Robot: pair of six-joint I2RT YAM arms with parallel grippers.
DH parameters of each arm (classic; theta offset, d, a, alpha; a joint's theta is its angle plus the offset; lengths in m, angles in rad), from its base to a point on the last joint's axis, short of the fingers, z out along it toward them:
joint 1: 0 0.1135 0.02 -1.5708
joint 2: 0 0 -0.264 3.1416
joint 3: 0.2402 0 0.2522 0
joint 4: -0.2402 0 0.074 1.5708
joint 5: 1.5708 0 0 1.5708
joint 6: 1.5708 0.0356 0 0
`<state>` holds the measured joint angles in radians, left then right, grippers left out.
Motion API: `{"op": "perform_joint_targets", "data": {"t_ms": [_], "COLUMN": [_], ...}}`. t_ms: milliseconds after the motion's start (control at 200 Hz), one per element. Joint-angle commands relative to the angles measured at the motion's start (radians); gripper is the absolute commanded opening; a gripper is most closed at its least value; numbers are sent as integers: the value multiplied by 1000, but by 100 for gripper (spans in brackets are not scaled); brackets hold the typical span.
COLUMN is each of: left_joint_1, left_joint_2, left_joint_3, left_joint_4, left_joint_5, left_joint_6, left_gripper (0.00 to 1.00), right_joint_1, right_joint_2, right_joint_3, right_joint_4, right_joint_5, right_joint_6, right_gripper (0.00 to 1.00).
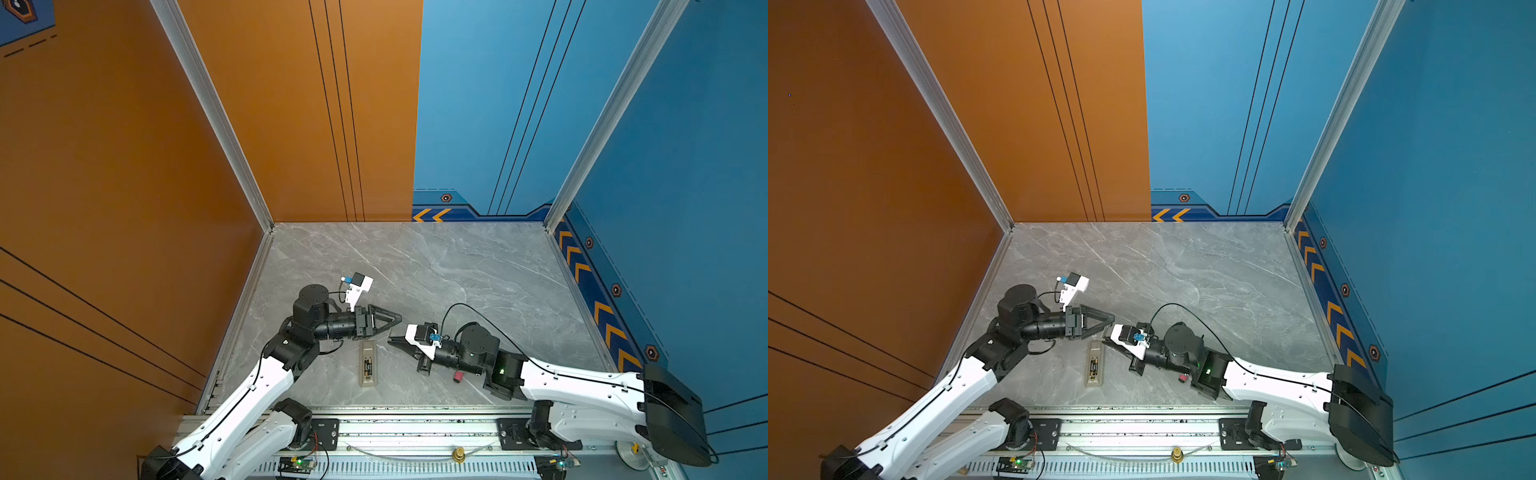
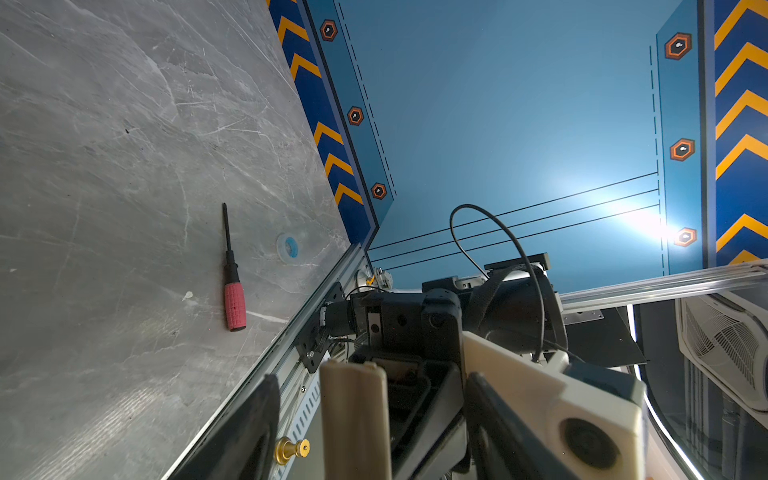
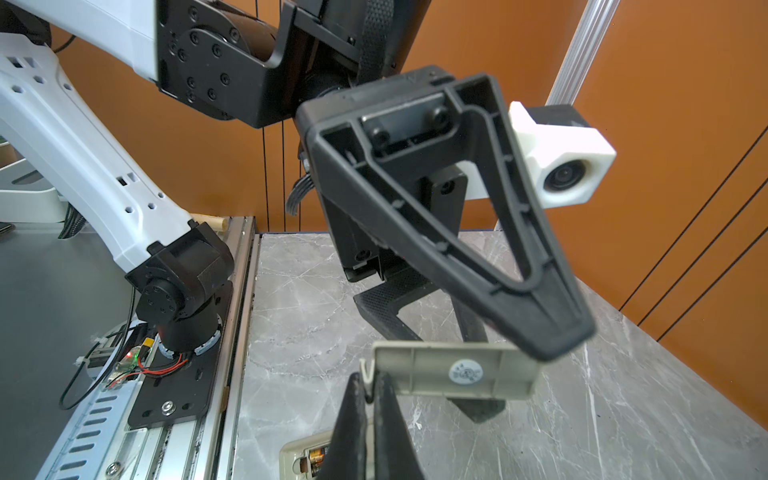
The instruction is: Load the batteries into the remote control
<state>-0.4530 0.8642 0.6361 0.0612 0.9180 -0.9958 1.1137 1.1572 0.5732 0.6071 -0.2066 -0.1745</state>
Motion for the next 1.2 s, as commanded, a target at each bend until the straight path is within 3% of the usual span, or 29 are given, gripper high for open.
{"op": "perform_joint_targets", "data": {"t_ms": [0, 496, 1196], "left_joint_1": [-9, -9, -6], "left_joint_2": [-2, -11, -8], "left_joint_3": [27, 11, 2], "left_joint_4": [25, 74, 98], "left_joint_5": [28, 27, 22], "left_joint_6": [-2, -40, -55], "left_gripper": [69, 43, 24], "right_joint_1": [-6, -10, -19], "right_joint_2": [1, 15, 19], "right_joint_3": [33, 43, 50], "right_joint_4": [43, 51, 51], "right_joint_5": [-16, -8, -8], "right_joint_6": [-26, -61, -74], "right_gripper": [0, 0, 4]}}
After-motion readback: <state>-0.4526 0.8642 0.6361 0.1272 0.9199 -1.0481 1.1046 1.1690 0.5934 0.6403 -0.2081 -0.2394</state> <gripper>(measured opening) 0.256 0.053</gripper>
